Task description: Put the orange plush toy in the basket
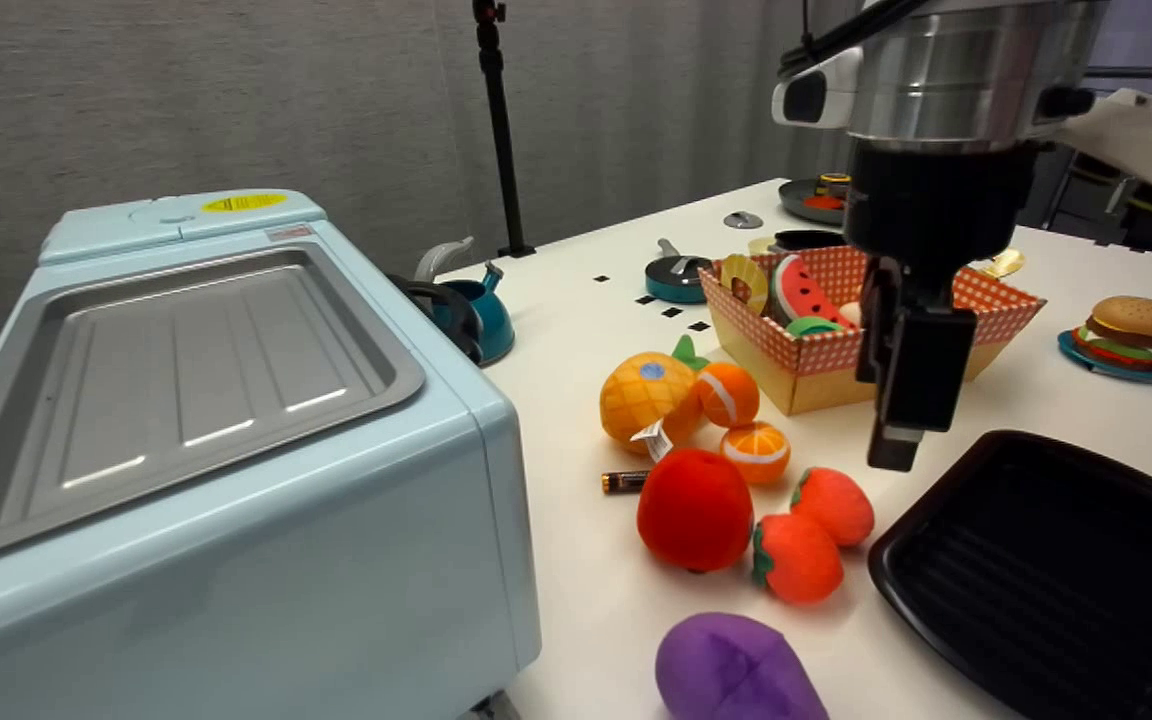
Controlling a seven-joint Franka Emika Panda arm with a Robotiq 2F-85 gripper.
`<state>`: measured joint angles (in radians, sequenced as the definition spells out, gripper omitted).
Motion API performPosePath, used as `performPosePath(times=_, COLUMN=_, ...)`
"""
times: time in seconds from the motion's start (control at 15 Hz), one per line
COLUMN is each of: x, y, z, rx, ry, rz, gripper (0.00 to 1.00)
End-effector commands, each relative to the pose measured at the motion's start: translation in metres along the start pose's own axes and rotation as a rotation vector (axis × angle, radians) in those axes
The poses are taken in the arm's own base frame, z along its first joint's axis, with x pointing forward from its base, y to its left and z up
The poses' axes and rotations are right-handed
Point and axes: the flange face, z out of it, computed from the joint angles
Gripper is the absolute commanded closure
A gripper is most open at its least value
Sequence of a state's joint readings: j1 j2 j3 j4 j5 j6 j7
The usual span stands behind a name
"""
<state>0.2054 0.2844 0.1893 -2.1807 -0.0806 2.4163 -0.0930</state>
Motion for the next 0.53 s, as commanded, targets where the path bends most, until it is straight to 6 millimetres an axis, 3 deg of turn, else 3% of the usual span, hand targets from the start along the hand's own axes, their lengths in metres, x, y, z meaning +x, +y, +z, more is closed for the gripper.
performPosePath(times=0.0, x=0.012, y=-0.002, z=0.02, rx=0.016, ry=-0.005, rz=0.041, gripper=0.0)
performPosePath(times=0.47, x=0.015, y=-0.004, z=0.049, rx=-0.015, ry=-0.043, rz=0.084, gripper=0.0)
